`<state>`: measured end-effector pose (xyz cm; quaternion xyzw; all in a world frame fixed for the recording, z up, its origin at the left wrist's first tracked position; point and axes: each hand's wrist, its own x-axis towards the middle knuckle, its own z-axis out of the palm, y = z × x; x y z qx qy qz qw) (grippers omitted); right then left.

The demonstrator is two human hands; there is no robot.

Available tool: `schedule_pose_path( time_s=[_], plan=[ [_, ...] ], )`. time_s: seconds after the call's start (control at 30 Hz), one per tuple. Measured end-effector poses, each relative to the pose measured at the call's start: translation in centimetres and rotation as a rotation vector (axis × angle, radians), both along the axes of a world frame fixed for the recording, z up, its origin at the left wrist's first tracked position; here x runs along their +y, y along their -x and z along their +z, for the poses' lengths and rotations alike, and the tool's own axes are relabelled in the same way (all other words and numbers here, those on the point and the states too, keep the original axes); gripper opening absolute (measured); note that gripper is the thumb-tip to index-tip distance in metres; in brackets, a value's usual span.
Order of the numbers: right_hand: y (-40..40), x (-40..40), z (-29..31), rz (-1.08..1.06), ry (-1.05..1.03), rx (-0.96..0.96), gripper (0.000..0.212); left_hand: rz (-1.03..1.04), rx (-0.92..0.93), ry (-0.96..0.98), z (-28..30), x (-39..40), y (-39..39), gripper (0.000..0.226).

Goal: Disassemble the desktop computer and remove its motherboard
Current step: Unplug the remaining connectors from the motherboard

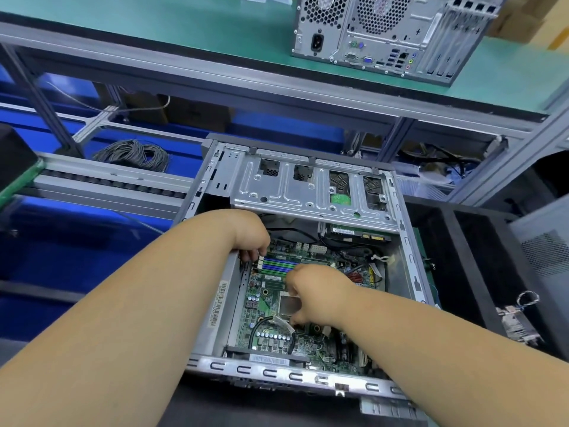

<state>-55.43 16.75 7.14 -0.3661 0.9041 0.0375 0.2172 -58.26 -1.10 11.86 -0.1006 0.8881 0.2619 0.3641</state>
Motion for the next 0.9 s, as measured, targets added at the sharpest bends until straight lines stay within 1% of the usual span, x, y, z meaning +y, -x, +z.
schedule_pose_path(
  time_s=[0.13,0.33,0.47,0.67,0.9],
  plan=[
    [-0.2,0.1,-0.2,-0.043,0.019,-0.022,0.043,0.015,0.005,-0.026,0.0,0.1,0.0,0.019],
    [-0.6,0.0,-0.8,-0.042,0.009,-0.009,0.044,0.005,0.003,-0.014,-0.1,0.1,0.0,0.014],
    [-0.9,-0.1,-1.1,-0.04,0.004,-0.008,0.048,-0.008,0.006,-0.007,0.0,0.1,0.1,0.016],
    [-1.1,-0.3,-1.0,-0.069,0.027,-0.021,0.037,-0.038,-0.001,0.001,0.0,0.2,0.1,0.017],
    [-1.2,-0.4,-0.8,-0.088,0.032,-0.015,0.036,-0.011,-0.013,-0.045,0.4,0.4,-0.2,0.025]
  ],
)
